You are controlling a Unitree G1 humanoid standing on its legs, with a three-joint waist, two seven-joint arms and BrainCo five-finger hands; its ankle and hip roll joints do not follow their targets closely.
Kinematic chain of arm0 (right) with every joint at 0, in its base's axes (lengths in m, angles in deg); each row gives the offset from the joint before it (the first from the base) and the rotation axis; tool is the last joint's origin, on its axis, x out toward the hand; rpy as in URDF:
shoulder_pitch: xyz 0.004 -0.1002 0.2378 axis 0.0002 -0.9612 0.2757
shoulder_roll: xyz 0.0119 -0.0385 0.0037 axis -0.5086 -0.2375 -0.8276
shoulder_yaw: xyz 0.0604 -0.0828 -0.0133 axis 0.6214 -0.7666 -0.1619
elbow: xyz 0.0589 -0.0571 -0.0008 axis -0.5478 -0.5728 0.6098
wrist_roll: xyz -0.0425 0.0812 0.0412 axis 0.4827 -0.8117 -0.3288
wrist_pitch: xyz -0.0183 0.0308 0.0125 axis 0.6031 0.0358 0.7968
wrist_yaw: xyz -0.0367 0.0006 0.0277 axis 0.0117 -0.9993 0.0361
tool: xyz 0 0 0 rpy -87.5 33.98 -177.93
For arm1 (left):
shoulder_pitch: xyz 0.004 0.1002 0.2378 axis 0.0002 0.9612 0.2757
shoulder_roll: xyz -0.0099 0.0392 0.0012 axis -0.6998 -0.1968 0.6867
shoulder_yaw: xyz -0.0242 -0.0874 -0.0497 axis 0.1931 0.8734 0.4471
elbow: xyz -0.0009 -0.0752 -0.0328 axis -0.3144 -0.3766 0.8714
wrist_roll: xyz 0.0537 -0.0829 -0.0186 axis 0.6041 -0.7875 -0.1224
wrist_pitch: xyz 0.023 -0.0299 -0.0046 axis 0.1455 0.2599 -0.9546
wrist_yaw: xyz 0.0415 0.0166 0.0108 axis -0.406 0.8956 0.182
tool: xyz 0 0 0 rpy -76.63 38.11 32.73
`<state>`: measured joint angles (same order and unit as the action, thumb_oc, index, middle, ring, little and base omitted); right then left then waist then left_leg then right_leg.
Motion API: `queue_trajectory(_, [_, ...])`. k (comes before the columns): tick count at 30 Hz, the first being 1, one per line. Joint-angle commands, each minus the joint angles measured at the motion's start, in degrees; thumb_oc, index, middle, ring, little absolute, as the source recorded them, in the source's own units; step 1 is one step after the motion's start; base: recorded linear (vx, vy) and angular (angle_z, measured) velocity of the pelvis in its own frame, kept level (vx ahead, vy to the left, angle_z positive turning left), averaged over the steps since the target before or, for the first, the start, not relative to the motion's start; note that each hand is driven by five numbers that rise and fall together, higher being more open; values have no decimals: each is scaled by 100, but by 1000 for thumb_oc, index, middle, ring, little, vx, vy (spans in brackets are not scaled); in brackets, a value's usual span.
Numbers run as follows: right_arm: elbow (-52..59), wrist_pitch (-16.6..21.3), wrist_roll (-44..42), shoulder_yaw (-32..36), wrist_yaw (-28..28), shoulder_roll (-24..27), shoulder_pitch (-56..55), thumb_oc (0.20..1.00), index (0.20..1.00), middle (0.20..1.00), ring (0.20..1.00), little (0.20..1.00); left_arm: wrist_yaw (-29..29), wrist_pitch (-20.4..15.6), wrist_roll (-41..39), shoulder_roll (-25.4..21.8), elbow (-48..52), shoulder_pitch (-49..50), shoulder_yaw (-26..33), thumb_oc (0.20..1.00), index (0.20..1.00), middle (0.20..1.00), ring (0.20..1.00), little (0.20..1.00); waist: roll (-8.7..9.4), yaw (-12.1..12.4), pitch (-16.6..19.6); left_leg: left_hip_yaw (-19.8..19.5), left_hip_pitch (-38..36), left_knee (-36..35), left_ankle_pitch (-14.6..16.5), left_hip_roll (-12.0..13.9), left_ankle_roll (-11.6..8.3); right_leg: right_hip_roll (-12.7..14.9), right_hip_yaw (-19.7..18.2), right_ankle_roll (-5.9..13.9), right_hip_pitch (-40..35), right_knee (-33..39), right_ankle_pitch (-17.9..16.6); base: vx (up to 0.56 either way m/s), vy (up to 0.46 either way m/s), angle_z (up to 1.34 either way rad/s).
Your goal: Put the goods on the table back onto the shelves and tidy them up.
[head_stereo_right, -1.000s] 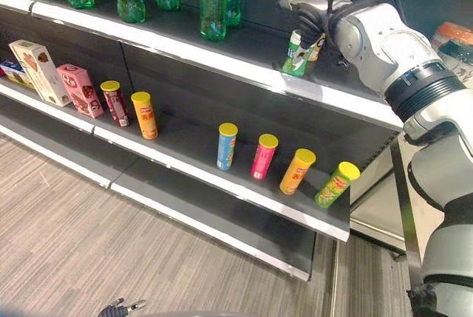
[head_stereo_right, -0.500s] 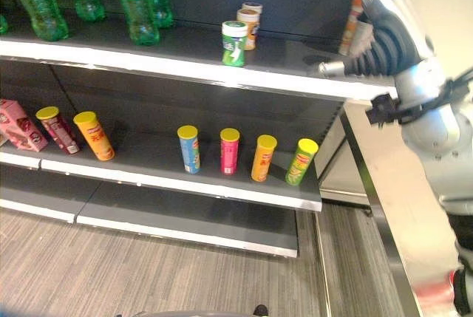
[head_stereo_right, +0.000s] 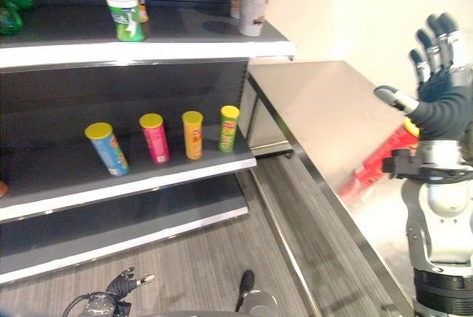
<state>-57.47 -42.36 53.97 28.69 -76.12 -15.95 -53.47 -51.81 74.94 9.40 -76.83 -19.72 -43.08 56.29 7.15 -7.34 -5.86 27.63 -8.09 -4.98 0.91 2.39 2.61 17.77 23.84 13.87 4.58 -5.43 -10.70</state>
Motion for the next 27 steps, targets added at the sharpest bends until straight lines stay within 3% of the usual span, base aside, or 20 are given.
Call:
queue_trajectory(1, [89, 388, -82, 273, -185, 254, 679, 1000, 1000, 1000, 1000, 1000, -17, -122, 192, -230, 134, 44, -49, 1000, 1000, 1000, 1000, 1000, -65, 255, 68, -300, -119, -2, 519, 147, -405, 260, 41, 7, -252, -467, 313, -59, -10, -58])
queue_trajectory(2, [105, 418, 24, 445, -270, 345, 693, 1000, 1000, 1000, 1000, 1000, -20, -128, 204, -243, 146, 74, -41, 1000, 1000, 1000, 1000, 1000, -54, 243, 131, -98, -76, -2, 495, 179, -409, 426, 266, 30, -338, -593, 222, -39, -3, -58])
queue_trajectory(6, [-3, 442, 192, 776, -427, 542, 559, 1000, 1000, 1000, 1000, 1000, -40, -165, 255, -254, 147, 153, -24, 1000, 1000, 1000, 1000, 1000, 12, 268, 275, 163, -29, -2, 473, 182, -441, 604, 541, 94, -473, -524, -37, -13, -47, -45])
queue_trajectory(9, [-268, 366, 259, 1021, -502, 624, 253, 1000, 1000, 1000, 1000, 1000, -49, -161, 323, -268, 121, 148, 24, 1000, 1000, 1000, 1000, 1000, 88, 230, 332, 304, 31, -2, 394, 215, -513, 557, 557, 113, -606, -140, -228, -26, -118, -31])
queue_trajectory(14, [-857, 127, -23, 1112, -127, 541, -421, 1000, 1000, 1000, 1000, 1000, -158, -161, 393, -308, 146, 154, 75, 1000, 1000, 1000, 1000, 1000, 108, 284, 362, 514, 31, -1, 280, 288, -643, 354, 622, 113, -797, 430, -144, 5, -148, -49])
queue_trajectory(18, [-1074, 2, -57, 1081, 33, 329, -735, 1000, 1000, 1000, 1000, 1000, -231, -169, 466, -316, 148, 124, 66, 1000, 1000, 1000, 1000, 1000, 23, 234, 321, 561, -34, 3, 220, 397, -734, 202, 613, 60, -830, 520, 96, 27, -149, -11])
queue_trajectory(23, [-1318, -152, -95, 775, 267, 293, -850, 1000, 1000, 1000, 1000, 1000, -264, -161, 411, -329, 181, 232, 202, 1000, 1000, 1000, 1000, 1000, -136, 217, 276, 646, -142, 65, 41, 758, -969, -236, 528, -145, -966, 846, 524, 12, -246, -2])
queue_trajectory(24, [-1374, -198, -75, 661, 337, 297, -834, 1000, 1000, 1000, 1000, 1000, -278, -163, 353, -331, 225, 251, 244, 1000, 1000, 1000, 1000, 1000, -157, 258, 196, 632, -28, 414, -12, 993, -1079, -419, 452, -275, -1035, 951, 677, -8, -260, -8])
queue_trajectory(25, [-1380, -198, -74, 650, 339, 299, -819, 1000, 1000, 1000, 1000, 1000, -280, -160, 351, -332, 230, 253, 254, 1000, 1000, 1000, 1000, 1000, -169, 250, 189, 620, 3, 499, 19, 1051, -1106, -458, 458, -301, -1046, 968, 685, -31, -356, 1])
queue_trajectory(26, [-1418, -208, -157, 449, 379, 357, -677, 1000, 1000, 1000, 1000, 1000, -265, -159, 241, -349, 312, 278, 283, 1000, 1000, 1000, 1000, 1000, -163, 359, 64, 478, 221, 1113, -11, 1295, -1214, -607, 379, -425, -1119, 1010, 847, -20, -199, -6])
queue_trajectory(27, [-1434, -204, -161, 435, 380, 363, -654, 1000, 1000, 1000, 1000, 1000, -265, -154, 236, -350, 320, 279, 292, 1000, 1000, 1000, 1000, 1000, -171, 349, 56, 462, 251, 1183, 11, 1336, -1232, -629, 383, -441, -1121, 1009, 861, -37, -224, -16])
